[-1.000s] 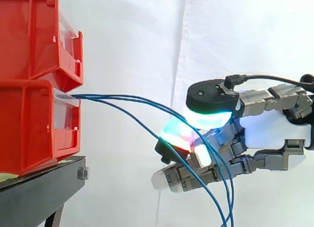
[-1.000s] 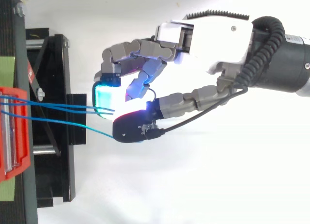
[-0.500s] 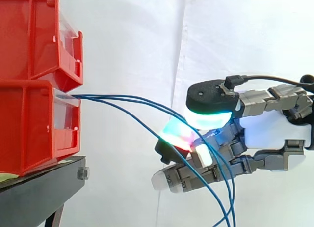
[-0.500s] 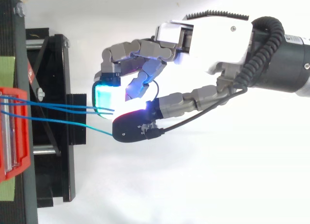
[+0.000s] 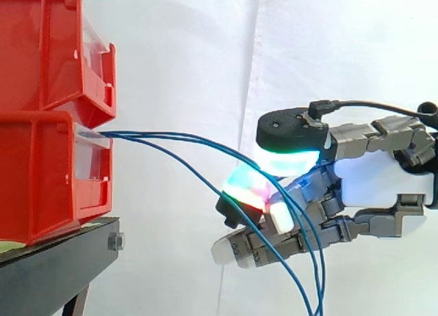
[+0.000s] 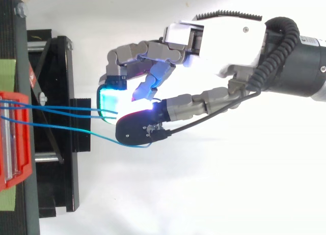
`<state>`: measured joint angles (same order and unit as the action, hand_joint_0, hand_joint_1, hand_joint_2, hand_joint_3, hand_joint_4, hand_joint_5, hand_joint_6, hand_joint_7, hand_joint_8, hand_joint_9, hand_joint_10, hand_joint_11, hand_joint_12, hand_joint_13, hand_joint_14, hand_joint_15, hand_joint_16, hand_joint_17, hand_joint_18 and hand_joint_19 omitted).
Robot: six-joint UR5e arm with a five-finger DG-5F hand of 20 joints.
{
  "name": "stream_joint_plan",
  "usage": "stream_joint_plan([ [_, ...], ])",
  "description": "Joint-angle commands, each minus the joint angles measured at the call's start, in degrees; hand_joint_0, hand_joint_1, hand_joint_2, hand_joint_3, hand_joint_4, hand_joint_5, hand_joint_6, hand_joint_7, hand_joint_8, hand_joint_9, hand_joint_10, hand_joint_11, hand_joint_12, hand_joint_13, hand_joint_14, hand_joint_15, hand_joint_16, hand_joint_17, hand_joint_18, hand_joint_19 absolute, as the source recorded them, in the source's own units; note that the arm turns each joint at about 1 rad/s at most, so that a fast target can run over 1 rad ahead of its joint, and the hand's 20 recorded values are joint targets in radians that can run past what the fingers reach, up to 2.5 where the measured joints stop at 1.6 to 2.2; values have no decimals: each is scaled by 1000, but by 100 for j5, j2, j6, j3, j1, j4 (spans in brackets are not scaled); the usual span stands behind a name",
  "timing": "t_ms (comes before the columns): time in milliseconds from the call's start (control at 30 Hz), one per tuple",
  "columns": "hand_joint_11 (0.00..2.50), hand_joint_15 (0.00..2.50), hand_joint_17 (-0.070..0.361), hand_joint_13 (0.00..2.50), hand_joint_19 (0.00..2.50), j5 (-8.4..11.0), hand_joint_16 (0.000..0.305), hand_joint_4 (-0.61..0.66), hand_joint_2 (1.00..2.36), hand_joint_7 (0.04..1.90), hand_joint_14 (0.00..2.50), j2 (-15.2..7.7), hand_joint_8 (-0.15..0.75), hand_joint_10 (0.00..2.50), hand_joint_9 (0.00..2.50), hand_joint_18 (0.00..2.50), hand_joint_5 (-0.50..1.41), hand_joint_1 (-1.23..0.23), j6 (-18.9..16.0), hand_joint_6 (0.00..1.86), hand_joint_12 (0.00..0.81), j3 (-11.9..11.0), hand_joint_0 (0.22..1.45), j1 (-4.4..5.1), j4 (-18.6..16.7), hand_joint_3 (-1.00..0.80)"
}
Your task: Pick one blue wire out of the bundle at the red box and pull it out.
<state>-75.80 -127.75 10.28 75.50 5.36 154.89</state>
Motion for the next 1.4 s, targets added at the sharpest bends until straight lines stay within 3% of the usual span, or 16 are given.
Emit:
stream_joint_plan([
  [0, 465, 66, 176, 298, 222, 4, 78, 406, 1005, 1425, 1, 5, 279, 18, 1033, 196, -10, -597, 0, 503, 439, 0, 539, 0, 6, -113],
  [233, 570, 96, 149, 251, 280, 4, 66, 275, 1012, 1610, 4, -4, 267, 20, 996, 102, -15, -587, 0, 505, 395, 0, 481, 0, -3, -303],
  [600, 607, 89, 155, 262, 265, 4, 69, 236, 1000, 1401, 3, -4, 296, 20, 988, 128, -48, -697, 0, 643, 412, 0, 451, 0, -12, -486],
  [867, 674, 88, 140, 266, 235, 4, 62, 219, 1014, 1304, 4, -4, 274, 25, 956, 155, -99, -792, 0, 781, 379, 0, 552, 0, -12, -295],
  [1100, 706, 95, 140, 274, 236, 4, 62, 172, 1019, 1317, 4, -4, 281, 26, 956, 168, -118, -795, 0, 826, 380, 0, 548, 0, -12, -162],
  [1367, 686, 98, 167, 300, 224, 4, 74, 153, 1011, 1242, 3, 5, 318, 23, 971, 237, -123, -788, 0, 858, 438, 0, 544, 0, -12, -50],
])
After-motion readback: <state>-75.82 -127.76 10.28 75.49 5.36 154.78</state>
